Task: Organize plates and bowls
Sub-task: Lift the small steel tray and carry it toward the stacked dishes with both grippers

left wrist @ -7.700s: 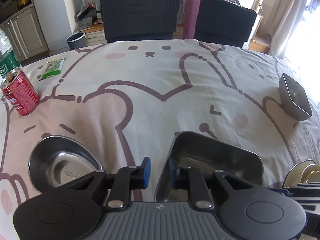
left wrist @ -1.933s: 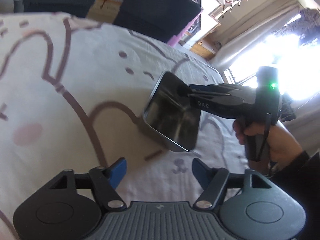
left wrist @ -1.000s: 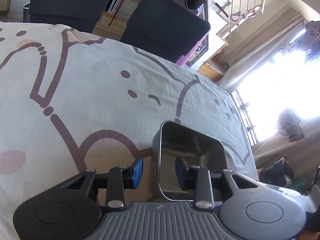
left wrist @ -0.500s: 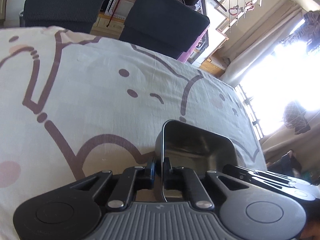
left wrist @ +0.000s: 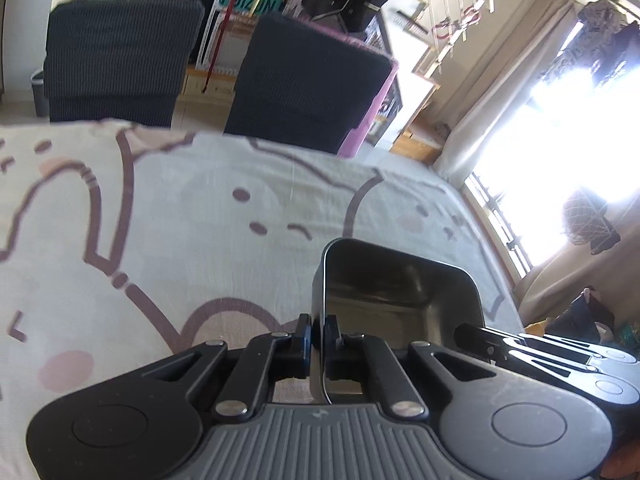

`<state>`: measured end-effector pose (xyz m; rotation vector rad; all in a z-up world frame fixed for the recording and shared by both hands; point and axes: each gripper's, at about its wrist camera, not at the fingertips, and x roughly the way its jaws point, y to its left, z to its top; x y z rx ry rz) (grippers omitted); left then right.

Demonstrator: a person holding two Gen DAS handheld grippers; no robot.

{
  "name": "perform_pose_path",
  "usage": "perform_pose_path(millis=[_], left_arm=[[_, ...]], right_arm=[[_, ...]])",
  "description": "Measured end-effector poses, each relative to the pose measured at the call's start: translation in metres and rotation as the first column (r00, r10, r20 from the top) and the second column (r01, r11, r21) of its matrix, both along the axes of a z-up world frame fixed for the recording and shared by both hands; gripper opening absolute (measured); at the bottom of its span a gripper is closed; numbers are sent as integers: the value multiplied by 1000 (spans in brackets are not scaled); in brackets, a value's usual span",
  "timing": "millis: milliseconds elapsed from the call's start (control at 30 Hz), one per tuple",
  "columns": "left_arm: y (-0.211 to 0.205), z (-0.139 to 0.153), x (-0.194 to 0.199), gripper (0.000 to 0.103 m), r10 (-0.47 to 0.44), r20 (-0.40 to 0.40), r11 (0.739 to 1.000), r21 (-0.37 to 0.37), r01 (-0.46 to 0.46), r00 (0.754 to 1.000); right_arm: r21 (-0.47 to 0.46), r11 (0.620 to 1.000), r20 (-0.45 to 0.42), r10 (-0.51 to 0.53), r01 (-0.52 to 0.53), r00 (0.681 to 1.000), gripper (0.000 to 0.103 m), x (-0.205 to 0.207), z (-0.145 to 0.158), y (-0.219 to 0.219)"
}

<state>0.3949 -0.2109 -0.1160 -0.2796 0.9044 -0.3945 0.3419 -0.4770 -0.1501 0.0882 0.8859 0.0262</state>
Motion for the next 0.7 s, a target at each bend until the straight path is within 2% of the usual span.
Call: perform_pose_path(millis=[267,700], left_arm=[[32,45,-46,6,1,65,1000,12,-2,998],[97,93,-126,7,16,125,999,41,-21,992]], right_arm=[[11,1000,70,0,-1,998,6,-43,42,24],[89,996,122,1,-12,993,6,-113,77,80]])
